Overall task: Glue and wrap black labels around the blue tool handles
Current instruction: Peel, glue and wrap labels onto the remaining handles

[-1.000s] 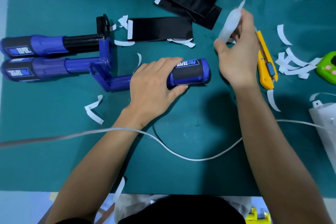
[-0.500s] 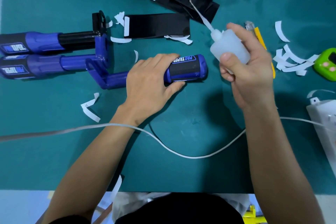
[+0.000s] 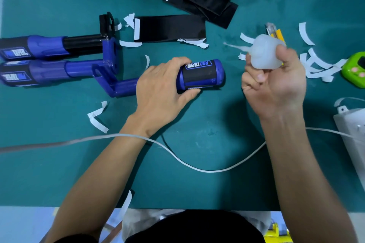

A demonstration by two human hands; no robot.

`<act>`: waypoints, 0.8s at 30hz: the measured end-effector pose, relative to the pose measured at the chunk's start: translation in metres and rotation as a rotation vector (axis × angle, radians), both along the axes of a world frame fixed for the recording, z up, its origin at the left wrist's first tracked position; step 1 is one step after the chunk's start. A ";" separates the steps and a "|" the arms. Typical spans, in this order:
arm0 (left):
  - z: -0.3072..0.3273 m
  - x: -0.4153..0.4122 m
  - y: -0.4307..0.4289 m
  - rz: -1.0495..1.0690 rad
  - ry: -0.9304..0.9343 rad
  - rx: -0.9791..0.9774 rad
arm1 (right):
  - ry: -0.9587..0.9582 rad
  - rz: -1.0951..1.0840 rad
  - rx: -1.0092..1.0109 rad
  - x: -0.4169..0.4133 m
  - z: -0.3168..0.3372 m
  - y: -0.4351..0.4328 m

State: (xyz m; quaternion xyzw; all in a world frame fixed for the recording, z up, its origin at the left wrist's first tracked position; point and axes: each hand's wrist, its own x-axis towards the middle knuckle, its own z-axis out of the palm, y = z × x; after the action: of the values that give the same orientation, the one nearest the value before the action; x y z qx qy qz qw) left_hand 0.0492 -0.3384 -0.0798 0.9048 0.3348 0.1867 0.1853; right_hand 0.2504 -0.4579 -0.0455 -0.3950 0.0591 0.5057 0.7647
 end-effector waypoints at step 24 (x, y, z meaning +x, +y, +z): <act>0.006 0.000 0.000 -0.014 -0.012 -0.035 | -0.415 0.044 -0.042 -0.025 0.017 0.006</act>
State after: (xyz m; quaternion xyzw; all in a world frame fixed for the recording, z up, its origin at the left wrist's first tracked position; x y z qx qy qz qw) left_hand 0.0489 -0.3379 -0.0741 0.9027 0.3305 0.1849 0.2042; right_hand 0.2254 -0.4519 -0.0287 -0.5078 -0.0977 0.4290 0.7406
